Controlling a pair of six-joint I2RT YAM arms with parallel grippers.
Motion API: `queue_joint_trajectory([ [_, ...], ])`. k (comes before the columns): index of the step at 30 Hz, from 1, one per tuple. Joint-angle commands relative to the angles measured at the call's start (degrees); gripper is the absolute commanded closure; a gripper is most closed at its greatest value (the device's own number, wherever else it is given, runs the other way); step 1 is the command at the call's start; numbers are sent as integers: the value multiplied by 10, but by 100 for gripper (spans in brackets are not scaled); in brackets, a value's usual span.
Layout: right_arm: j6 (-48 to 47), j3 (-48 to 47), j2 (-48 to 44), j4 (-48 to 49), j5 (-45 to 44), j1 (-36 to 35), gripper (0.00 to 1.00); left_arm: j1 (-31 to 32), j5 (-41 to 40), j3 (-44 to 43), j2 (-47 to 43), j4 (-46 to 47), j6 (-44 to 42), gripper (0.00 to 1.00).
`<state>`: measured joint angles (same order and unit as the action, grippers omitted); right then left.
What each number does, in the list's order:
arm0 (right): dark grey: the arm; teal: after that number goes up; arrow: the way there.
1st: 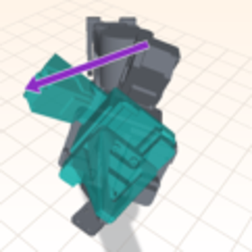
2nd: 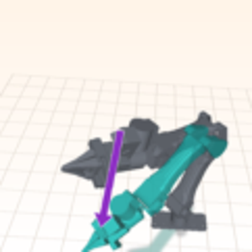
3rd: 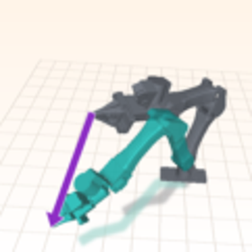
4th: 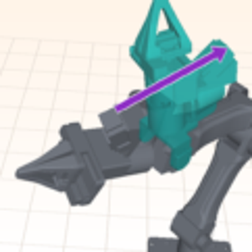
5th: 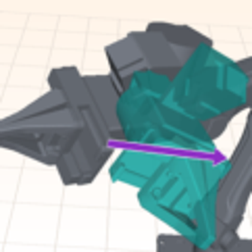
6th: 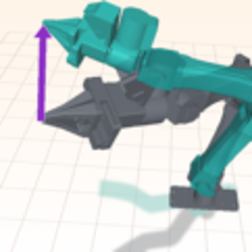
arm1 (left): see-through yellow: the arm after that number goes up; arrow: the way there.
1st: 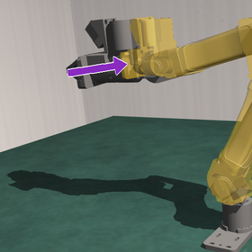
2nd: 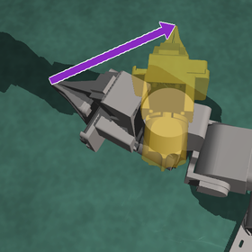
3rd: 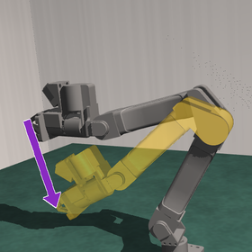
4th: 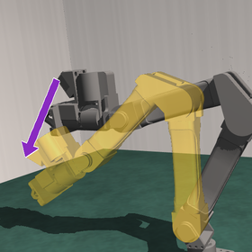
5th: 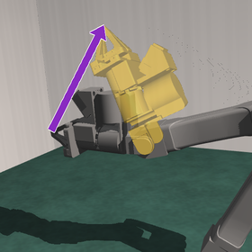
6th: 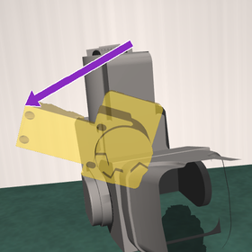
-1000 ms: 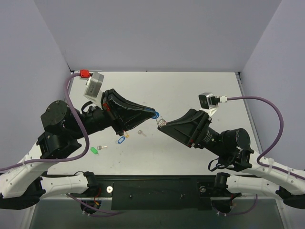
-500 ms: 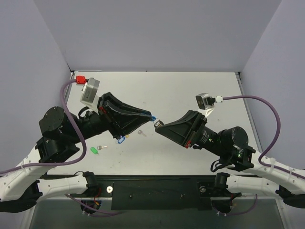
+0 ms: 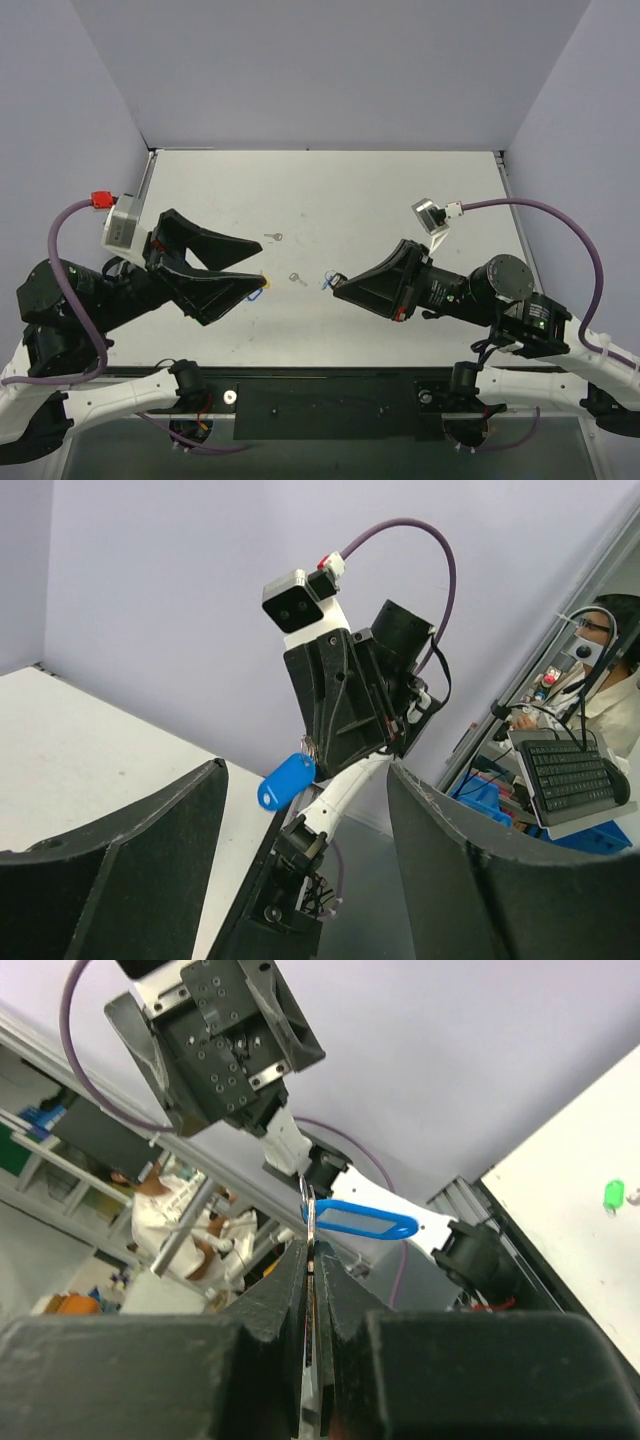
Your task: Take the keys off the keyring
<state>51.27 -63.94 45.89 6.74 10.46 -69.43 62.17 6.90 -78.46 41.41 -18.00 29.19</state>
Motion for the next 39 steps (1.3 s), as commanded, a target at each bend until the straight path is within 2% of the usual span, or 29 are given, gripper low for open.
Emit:
queue_joint_trajectory([
  [1,-58,-65,10,-123,58,-4,100,2,29,8,-8,-43,-17,26],
  [7,-92,-100,29,-210,95,-7,100,2,80,22,3,-56,-7,31],
  [16,-120,-106,35,-241,107,-15,100,2,138,88,9,10,33,37],
  [39,-133,-128,59,-259,98,-21,100,2,168,150,21,75,58,49],
])
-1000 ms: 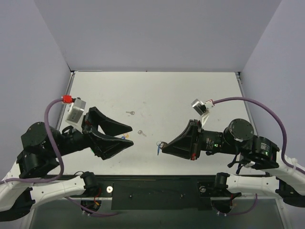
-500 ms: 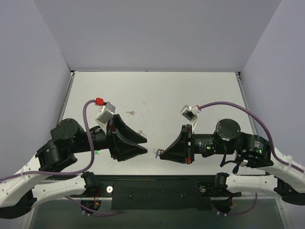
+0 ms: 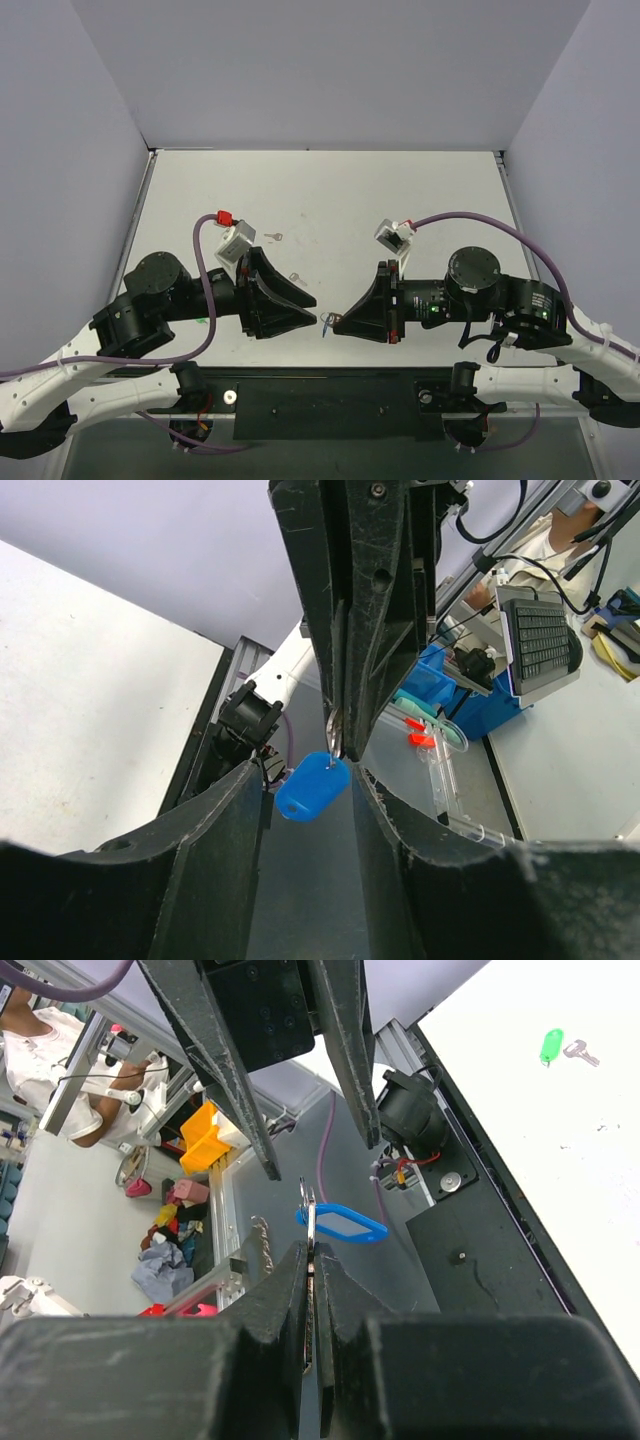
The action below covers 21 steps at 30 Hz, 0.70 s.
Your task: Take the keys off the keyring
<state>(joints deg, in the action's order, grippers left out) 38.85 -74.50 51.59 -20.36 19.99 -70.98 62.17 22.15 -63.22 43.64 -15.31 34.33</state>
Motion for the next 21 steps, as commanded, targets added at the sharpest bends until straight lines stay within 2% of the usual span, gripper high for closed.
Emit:
queue_joint_trajectory([
  [1,-9,-22,4,13,2,-6,100,2,16,-2,-2,49,7,49],
  [18,-9,-28,7,12,-7,-8,100,2,28,20,7,87,26,57],
  [21,-8,-28,8,13,-9,-10,100,2,32,22,9,91,29,62],
])
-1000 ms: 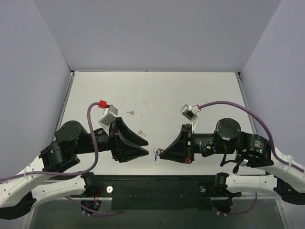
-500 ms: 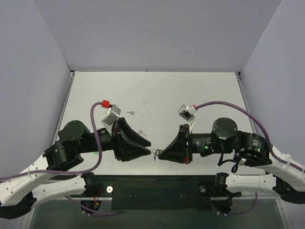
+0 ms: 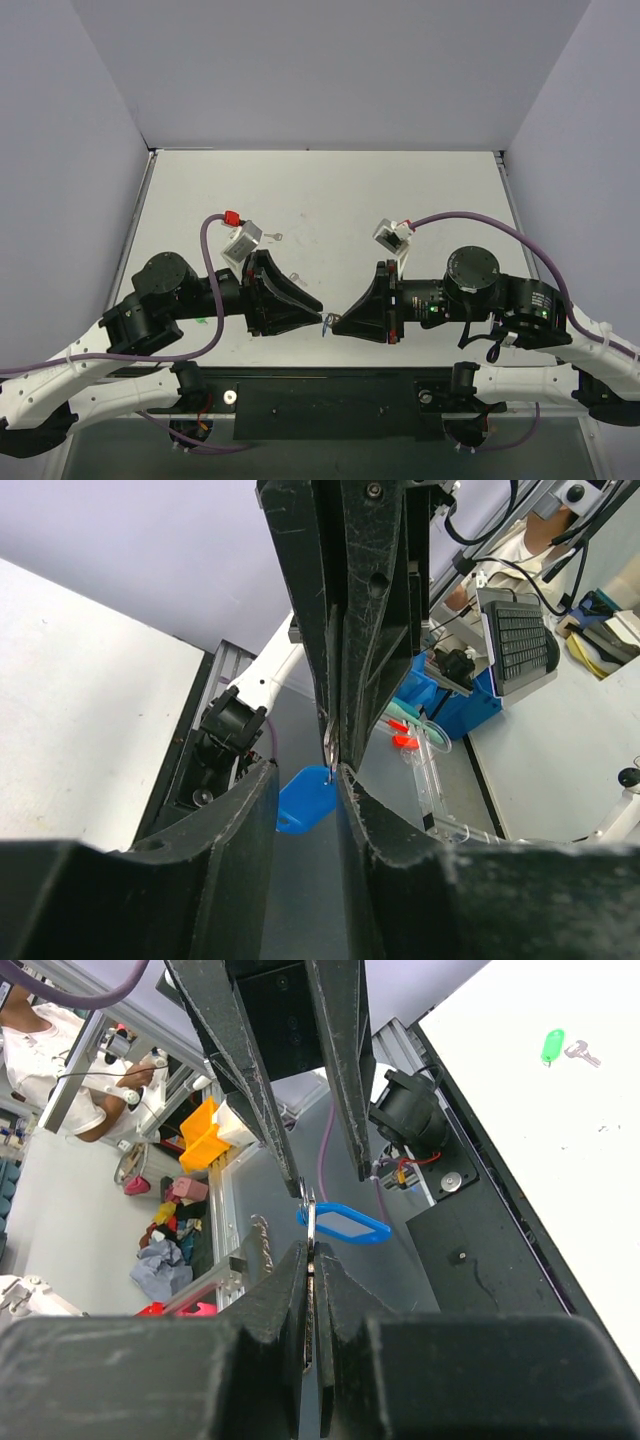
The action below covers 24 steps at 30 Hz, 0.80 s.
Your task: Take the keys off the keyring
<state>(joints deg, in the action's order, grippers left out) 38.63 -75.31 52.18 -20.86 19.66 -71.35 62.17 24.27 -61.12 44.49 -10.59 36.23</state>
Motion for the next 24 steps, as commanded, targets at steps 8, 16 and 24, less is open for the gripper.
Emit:
queue_joint_trajectory([
  [8,-6,-22,5,19,-7,-12,100,2,15,8,-1,58,18,79],
  [16,-6,-27,7,21,-9,-16,100,2,15,12,-2,59,19,91],
  [24,-8,-38,12,14,-14,-19,100,2,4,21,-9,58,21,100],
])
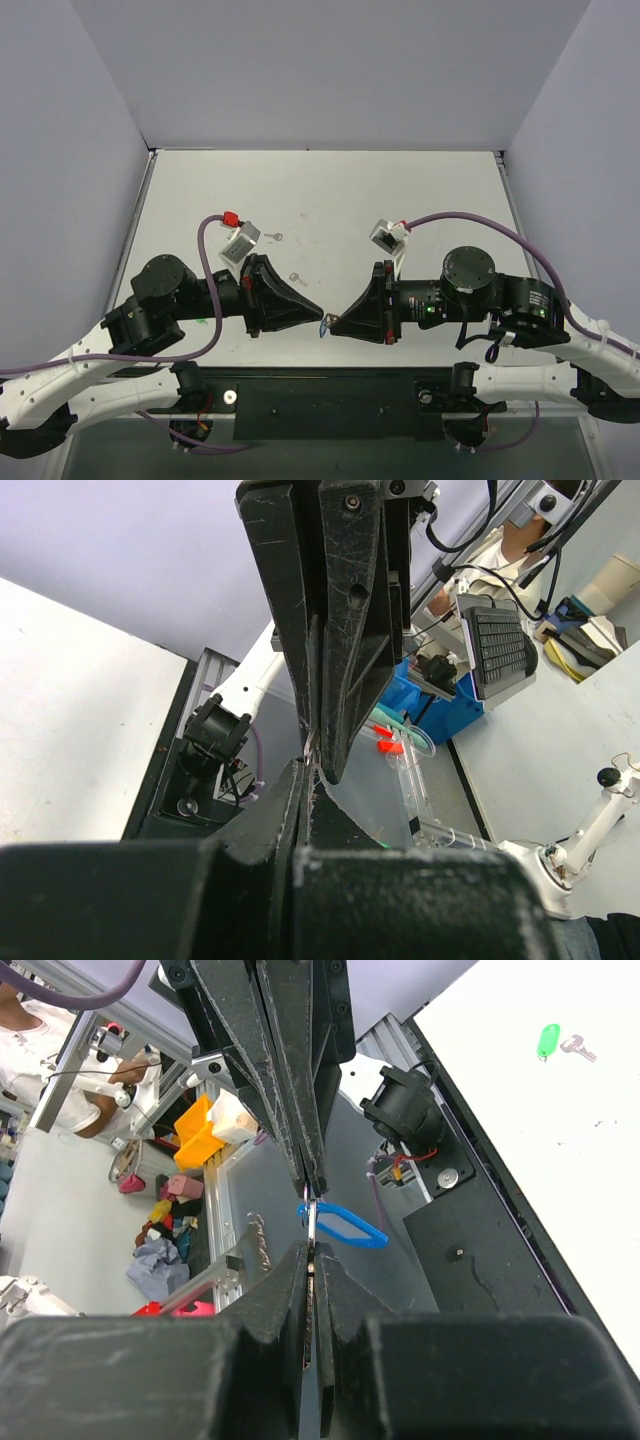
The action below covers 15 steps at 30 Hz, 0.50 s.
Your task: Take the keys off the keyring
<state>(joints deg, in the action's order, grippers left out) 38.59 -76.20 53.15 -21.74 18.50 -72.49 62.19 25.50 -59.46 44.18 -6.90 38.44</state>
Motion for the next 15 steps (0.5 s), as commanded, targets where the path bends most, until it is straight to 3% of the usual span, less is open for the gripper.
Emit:
queue_joint_trajectory([
  [1,-10,-29,1,21,-6,-7,100,2,-14,7,-10,21,-1,100],
  [15,-9,-37,11,23,-24,-7,100,2,-53,37,-36,43,21,100],
])
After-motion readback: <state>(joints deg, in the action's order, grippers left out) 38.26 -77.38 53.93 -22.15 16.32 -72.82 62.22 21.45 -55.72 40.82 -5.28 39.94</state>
